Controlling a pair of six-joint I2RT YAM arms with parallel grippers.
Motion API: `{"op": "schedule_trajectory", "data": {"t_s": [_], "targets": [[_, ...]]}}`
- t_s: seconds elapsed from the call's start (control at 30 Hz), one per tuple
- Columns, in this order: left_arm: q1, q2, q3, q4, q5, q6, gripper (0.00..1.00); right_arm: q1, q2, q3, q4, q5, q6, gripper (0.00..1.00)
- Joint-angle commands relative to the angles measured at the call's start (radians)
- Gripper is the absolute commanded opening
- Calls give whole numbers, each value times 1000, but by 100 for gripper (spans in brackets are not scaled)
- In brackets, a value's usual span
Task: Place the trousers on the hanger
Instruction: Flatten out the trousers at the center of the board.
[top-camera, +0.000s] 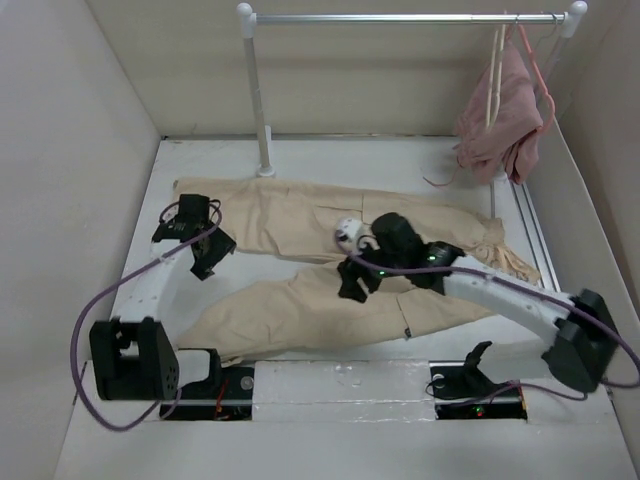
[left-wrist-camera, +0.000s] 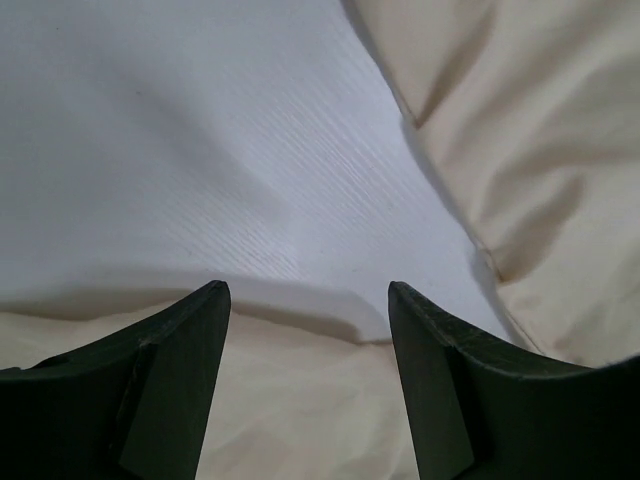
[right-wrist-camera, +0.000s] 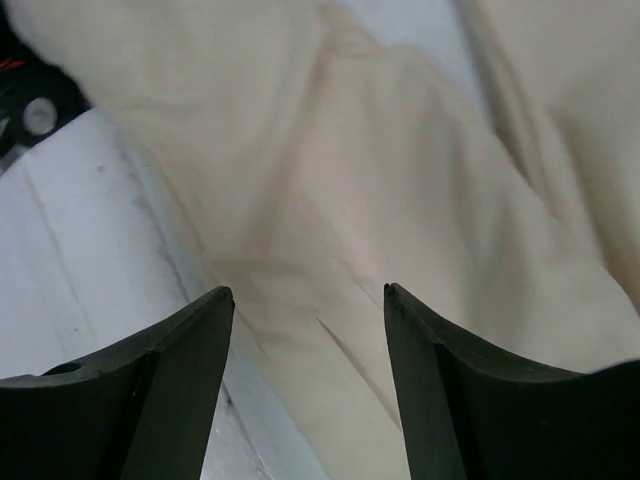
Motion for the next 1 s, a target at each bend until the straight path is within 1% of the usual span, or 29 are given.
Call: {"op": "schedule_trajectory", "data": {"t_s": [0.0,0.03,0.07,0.1,0.13,0.17,0.2,0.23,0.27,0.3,0.33,0.4,0.47,0.53,0.67,0.7,0.73,0.77,0.8,0.87,0.9,0.93,0.97], "targets": [[2,-210,108,-38,-10,-36,60,152,185,188,173,-114,-113,68],[2,-252,145,-24,-19,-36,60,188,242,231,191,-116,-132,69],[2,-321,182,-4,-31,-32,60,188,350,283,188,-135,-138,70],[2,-343,222,4,-57,-21,60,188,406,338,176,-164,-150,70],[2,-359,291,5,-70,-13,60,188,459,430,188,-189,-146,72],[2,-378,326,-2,-79,2,60,188,510,475,194,-186,-141,73],[2,-381,378,-11,-88,10,60,188,617,520,194,-186,-141,74],[2,-381,414,-43,-85,23,61,188,730,679,143,-204,-152,74],[2,-381,414,-44,-79,24,61,188,789,681,142,-205,-152,74],[2,-383,419,-48,-71,33,61,188,841,731,104,-208,-152,75],[2,-389,416,-50,-65,40,61,188,890,823,88,-212,-149,76],[2,-396,399,-54,-64,54,61,188,995,891,59,-232,-129,76],[2,-409,384,-53,-65,63,61,199,1026,913,70,-254,-107,76],[2,-416,354,-45,-65,74,61,212,1041,905,99,-244,-90,76],[2,-412,314,-19,-45,82,62,232,1089,926,93,-235,-75,74],[2,-409,301,-16,-42,82,62,232,1099,931,102,-240,-60,70],[2,-403,296,-13,-41,85,62,232,1122,934,102,-260,-52,61],[2,-400,291,-9,-38,88,62,232,1130,940,104,-270,-46,50],[2,-396,288,-4,-39,91,62,232,1136,951,102,-284,-40,35],[2,-384,294,-1,-57,105,62,232,1135,954,101,-318,-35,26],[-8,-378,307,-2,-65,111,62,232,1130,959,96,-326,-37,10],[-8,-360,316,-5,-71,117,62,232,1123,977,88,-327,-38,0],[-8,-347,327,-7,-80,126,62,220,1094,988,81,-326,-38,0]]}}
